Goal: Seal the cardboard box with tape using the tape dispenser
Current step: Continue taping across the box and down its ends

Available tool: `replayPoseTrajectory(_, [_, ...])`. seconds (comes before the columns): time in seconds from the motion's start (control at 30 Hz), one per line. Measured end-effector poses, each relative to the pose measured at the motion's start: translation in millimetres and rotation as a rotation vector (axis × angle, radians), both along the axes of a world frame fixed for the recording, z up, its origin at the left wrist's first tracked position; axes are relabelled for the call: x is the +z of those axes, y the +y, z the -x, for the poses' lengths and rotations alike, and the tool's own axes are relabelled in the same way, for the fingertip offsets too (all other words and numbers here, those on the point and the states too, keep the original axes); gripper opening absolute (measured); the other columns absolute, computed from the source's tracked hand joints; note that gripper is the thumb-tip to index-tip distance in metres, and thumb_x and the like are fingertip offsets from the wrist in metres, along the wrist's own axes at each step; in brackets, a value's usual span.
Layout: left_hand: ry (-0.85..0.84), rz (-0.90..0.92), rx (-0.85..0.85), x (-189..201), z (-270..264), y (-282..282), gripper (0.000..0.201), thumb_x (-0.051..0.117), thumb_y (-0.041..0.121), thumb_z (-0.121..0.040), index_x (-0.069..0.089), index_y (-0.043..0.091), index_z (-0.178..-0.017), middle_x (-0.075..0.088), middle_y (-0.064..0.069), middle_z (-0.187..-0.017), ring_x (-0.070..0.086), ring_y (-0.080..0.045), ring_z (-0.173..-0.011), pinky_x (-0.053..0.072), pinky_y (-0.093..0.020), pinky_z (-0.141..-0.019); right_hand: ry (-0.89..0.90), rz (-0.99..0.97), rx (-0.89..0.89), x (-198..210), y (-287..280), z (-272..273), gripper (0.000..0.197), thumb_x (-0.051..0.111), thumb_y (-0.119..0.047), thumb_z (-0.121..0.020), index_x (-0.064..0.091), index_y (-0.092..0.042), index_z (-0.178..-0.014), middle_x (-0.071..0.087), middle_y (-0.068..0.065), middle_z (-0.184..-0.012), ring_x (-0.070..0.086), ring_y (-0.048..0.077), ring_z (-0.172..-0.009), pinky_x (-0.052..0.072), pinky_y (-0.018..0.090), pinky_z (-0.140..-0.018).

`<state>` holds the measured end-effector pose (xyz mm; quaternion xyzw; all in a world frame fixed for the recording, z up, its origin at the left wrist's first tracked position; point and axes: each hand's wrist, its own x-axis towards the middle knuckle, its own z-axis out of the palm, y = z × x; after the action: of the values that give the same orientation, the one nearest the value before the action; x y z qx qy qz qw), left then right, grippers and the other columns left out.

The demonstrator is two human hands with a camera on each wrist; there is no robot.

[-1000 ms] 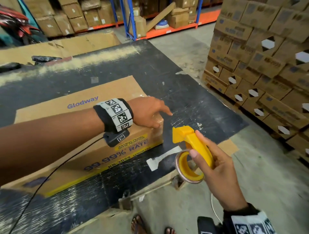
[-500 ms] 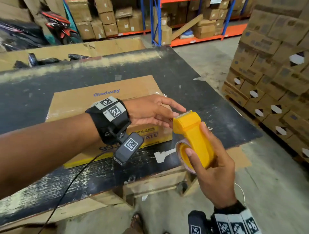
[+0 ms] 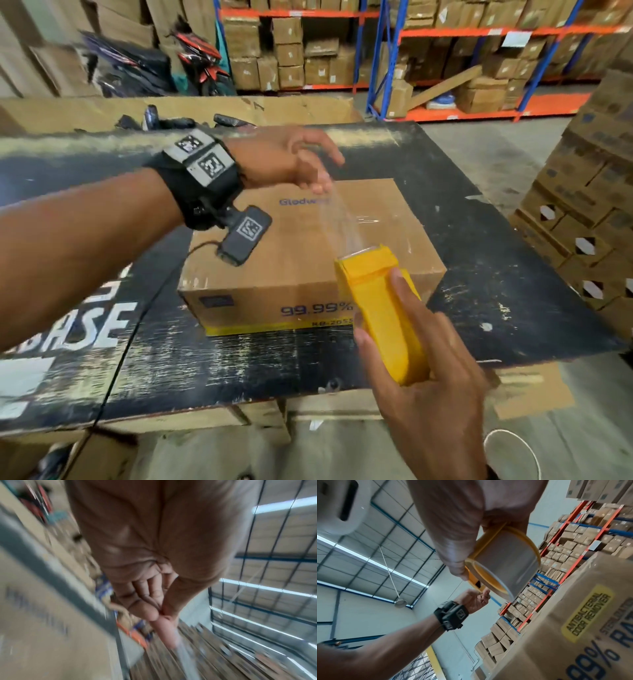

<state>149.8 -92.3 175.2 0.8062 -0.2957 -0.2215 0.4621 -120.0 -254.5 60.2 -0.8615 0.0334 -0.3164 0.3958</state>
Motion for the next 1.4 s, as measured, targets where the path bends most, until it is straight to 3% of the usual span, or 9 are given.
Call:
replayPoseTrajectory(0.13, [0.023,0.011,0.163,36,-74,90,0.029,0.060,-0.006,-0.091,0.062,0.006,-0.118,0.078,-0.006,-0.083,0.071,-0.016,-0.079,0.058,-0.023,-0.079,0.042,0.084,0.007,12,48,2,0.067,0.070,-0.057,-0.074,0.059,-0.041,-0.138,0.062,0.000,-0.076,0.056,0.009,-0.061,0.045,0.017,-0.061])
replayPoseTrajectory(0.3, [-0.055,-0.112,0.074,15,-120,140,0.033,0.072,0.022,-0.075,0.071,0.021,-0.108,0.076,-0.001,-0.087,0.064,-0.015,-0.084,0.043,-0.034,-0.082,0.055,0.048,0.032,25,124,-38,0.065,0.070,-0.061,-0.073,0.061,-0.043,-0.135,0.067,-0.002,-0.081,0.061,0.012,-0.062,0.047,0.019,-0.054])
replayPoseTrajectory(0.47, [-0.194,-0.198,0.063,-27,-173,183,0.034,0.061,0.001,-0.091,0.067,0.011,-0.123,0.075,-0.021,-0.100,0.068,-0.010,-0.083,0.052,-0.045,-0.089,0.060,-0.035,-0.013,19,191,-84,0.073,0.075,-0.053,-0.067,0.056,-0.047,-0.138,0.067,-0.004,-0.088,0.061,0.012,-0.074,0.049,0.019,-0.062])
replayPoseTrajectory(0.6, [-0.243,-0.164,0.048,-68,-210,199,0.040,0.056,-0.007,-0.092,0.065,0.008,-0.127,0.072,-0.033,-0.101,0.072,0.002,-0.078,0.055,-0.021,-0.081,0.133,-0.048,-0.006,11,222,-117,0.077,0.071,-0.055,-0.069,0.047,-0.053,-0.143,0.062,-0.007,-0.086,0.057,0.009,-0.085,0.047,0.013,-0.065])
replayPoseTrajectory(0.77, [-0.282,-0.158,0.027,-114,-244,210,0.044,0.059,0.002,-0.091,0.065,0.023,-0.129,0.079,-0.010,-0.094,0.072,-0.002,-0.084,0.053,-0.061,-0.091,0.206,-0.049,-0.057,2,244,-152,0.075,0.061,-0.064,-0.071,0.042,-0.056,-0.143,0.057,-0.008,-0.080,0.058,0.011,-0.076,0.043,0.009,-0.060])
replayPoseTrajectory(0.93, [-0.240,-0.148,-0.003,-145,-265,206,0.042,0.064,0.011,-0.092,0.065,0.031,-0.129,0.080,-0.003,-0.092,0.069,-0.037,-0.084,0.054,-0.054,-0.085,0.259,-0.024,-0.096,-2,257,-171,0.075,0.057,-0.064,-0.071,0.046,-0.051,-0.144,0.057,-0.006,-0.081,0.058,0.011,-0.068,0.043,0.021,-0.058])
replayPoseTrajectory(1.17, [-0.085,-0.262,-0.038,-174,-275,203,0.041,0.064,0.014,-0.094,0.063,0.032,-0.131,0.078,0.007,-0.097,0.068,-0.008,-0.100,0.050,-0.037,-0.100,0.358,0.012,-0.138,-8,264,-176,0.076,0.054,-0.066,-0.070,0.045,-0.052,-0.144,0.052,-0.006,-0.077,0.059,0.012,-0.064,0.042,0.021,-0.058])
replayPoseTrajectory(1.27, [-0.084,-0.440,-0.041,-187,-274,213,0.047,0.061,0.004,-0.090,0.065,0.032,-0.128,0.073,0.003,-0.120,0.067,-0.018,-0.112,0.049,-0.042,-0.104,0.392,0.013,-0.153,-10,265,-173,0.075,0.054,-0.067,-0.071,0.044,-0.053,-0.144,0.052,-0.006,-0.078,0.060,0.013,-0.066,0.047,0.026,-0.059])
replayPoseTrajectory(1.4, [-0.223,-0.099,0.231,-185,-255,229,0.038,0.049,0.009,-0.096,0.069,0.040,-0.106,0.074,0.000,-0.116,0.068,-0.016,-0.112,0.050,-0.048,-0.106,0.438,-0.041,-0.127,-8,261,-170,0.074,0.057,-0.068,-0.074,0.036,-0.060,-0.145,0.052,-0.010,-0.084,0.057,0.007,-0.070,0.040,0.018,-0.060])
